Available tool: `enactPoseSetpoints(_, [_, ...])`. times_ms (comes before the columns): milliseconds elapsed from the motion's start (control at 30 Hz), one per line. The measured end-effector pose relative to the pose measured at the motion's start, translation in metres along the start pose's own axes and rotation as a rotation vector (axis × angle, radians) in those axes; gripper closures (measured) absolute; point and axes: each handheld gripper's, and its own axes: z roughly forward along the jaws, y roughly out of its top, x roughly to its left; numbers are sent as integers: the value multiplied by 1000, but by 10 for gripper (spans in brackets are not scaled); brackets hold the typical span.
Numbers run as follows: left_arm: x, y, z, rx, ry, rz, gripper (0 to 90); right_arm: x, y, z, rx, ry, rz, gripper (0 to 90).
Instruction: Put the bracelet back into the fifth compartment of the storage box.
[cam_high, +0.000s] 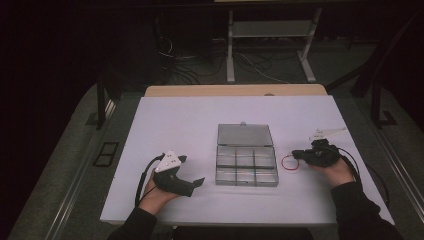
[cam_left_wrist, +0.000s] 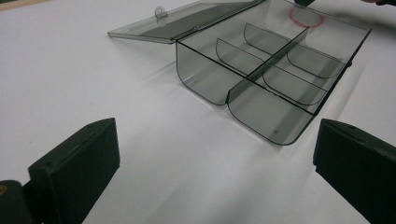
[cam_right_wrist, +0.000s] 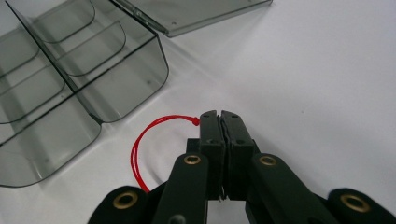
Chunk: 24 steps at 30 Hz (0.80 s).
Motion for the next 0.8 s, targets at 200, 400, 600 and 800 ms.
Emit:
enactPoseSetpoints(200, [0,0,1,3,1,0,0,0,4,-7,-20,12,8,874])
enactPoseSetpoints(400, [-1,0,2,7,2,8,0,0,7,-14,-46,22,22,874])
enactPoseSetpoints(600, [-1,0,1,6,4,7,0,4,13,-19,-66,29,18,874])
enactPoseSetpoints(800, [-1,0,2,11,3,9,0,11,21,-20,-81,49,4,874])
